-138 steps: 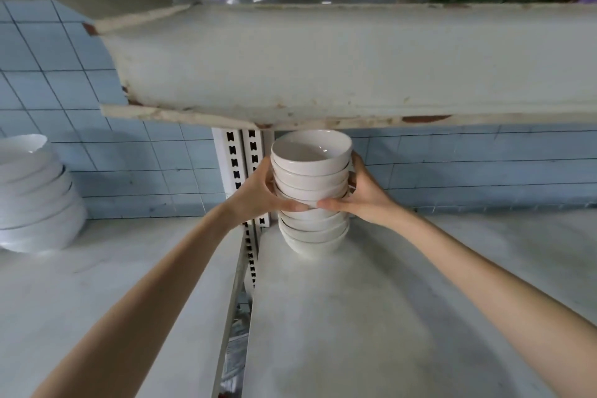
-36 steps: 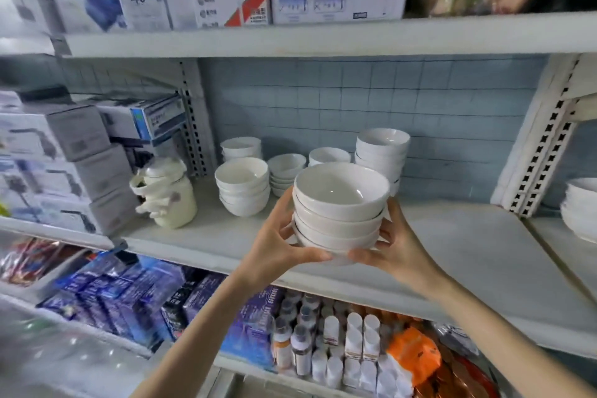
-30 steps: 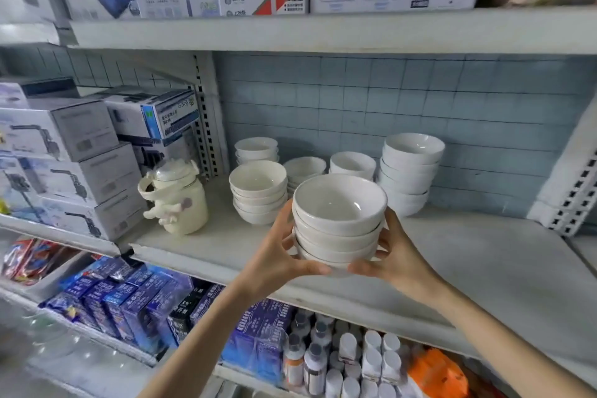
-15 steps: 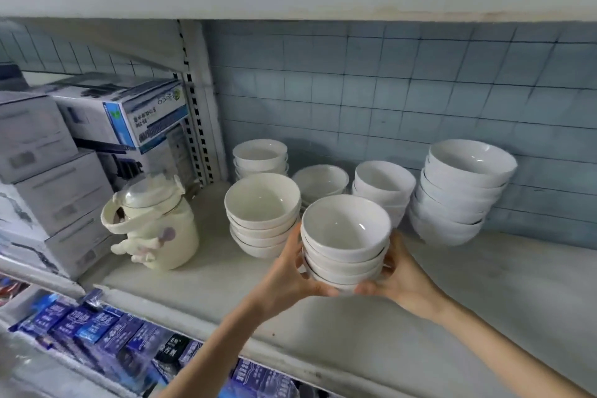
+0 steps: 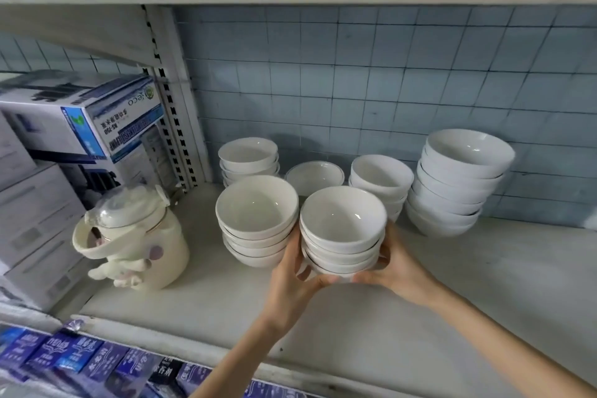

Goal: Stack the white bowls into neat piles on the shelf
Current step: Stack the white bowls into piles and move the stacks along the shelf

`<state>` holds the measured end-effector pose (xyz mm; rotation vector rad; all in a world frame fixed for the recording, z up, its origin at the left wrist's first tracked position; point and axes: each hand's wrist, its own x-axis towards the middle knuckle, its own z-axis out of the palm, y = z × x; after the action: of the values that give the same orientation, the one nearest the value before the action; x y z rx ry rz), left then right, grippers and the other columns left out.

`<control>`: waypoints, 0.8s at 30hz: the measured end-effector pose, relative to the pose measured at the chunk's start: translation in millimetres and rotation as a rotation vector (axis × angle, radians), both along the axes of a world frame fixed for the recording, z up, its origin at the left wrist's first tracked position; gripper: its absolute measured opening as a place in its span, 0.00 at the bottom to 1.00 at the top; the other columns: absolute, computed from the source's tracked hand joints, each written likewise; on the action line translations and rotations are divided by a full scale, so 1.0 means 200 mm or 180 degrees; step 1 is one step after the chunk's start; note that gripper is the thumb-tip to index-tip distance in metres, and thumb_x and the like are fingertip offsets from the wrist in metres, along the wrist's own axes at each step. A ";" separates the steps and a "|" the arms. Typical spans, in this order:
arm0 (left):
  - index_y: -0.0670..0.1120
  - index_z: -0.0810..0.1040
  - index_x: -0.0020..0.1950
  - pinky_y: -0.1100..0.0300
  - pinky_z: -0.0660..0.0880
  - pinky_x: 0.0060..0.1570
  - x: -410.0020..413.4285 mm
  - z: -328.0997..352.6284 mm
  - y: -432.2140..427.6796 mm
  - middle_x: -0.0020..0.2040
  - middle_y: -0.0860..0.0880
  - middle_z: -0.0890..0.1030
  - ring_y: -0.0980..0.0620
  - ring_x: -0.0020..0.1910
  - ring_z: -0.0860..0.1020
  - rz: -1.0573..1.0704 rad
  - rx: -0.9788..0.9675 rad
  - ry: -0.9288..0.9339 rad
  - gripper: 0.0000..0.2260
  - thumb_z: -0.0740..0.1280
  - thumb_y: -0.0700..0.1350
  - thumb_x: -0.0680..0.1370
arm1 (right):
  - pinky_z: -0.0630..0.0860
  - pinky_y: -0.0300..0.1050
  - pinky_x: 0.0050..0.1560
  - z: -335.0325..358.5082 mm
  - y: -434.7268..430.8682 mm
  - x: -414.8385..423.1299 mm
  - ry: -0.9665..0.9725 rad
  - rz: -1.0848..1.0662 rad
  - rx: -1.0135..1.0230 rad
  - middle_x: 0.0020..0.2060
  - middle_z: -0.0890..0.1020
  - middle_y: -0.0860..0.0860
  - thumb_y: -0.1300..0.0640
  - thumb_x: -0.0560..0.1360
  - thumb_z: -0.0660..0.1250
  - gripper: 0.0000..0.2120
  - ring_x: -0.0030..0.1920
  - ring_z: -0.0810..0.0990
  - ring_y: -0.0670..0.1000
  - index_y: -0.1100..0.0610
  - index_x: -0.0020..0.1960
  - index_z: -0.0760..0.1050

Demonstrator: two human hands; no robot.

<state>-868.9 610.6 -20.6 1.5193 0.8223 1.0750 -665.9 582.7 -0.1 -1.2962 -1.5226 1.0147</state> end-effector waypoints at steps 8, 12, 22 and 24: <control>0.54 0.60 0.74 0.56 0.75 0.59 0.01 -0.02 -0.05 0.70 0.59 0.69 0.57 0.70 0.66 0.0036 0.0168 -0.0081 0.37 0.74 0.41 0.69 | 0.74 0.36 0.55 -0.01 -0.03 -0.02 -0.0108 -0.0171 -0.0046 0.66 0.72 0.44 0.65 0.63 0.78 0.50 0.63 0.74 0.42 0.49 0.74 0.52; 0.52 0.60 0.74 0.52 0.75 0.60 0.01 -0.02 -0.07 0.71 0.56 0.68 0.55 0.71 0.66 0.0038 0.0228 -0.0129 0.37 0.73 0.40 0.70 | 0.75 0.36 0.52 -0.04 -0.06 -0.04 -0.0085 -0.0325 -0.0076 0.65 0.74 0.46 0.61 0.64 0.78 0.44 0.62 0.76 0.43 0.49 0.72 0.57; 0.57 0.59 0.74 0.50 0.71 0.64 -0.08 0.00 -0.07 0.73 0.57 0.65 0.54 0.72 0.65 -0.0240 0.0342 0.0253 0.33 0.70 0.50 0.73 | 0.69 0.40 0.66 0.04 -0.19 -0.11 -0.0616 -0.0642 -0.0146 0.67 0.69 0.40 0.49 0.68 0.73 0.37 0.65 0.69 0.35 0.44 0.71 0.57; 0.51 0.63 0.73 0.48 0.73 0.63 -0.13 0.01 -0.08 0.71 0.52 0.69 0.52 0.69 0.69 -0.0217 0.0540 0.0654 0.28 0.67 0.52 0.74 | 0.64 0.43 0.70 0.07 -0.24 -0.12 -0.0982 -0.0798 -0.0106 0.71 0.66 0.43 0.43 0.70 0.69 0.37 0.70 0.66 0.42 0.48 0.73 0.56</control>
<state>-893.9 594.9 -18.4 1.8108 0.8290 0.9692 -690.3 534.3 14.3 -1.6796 -1.5221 0.7058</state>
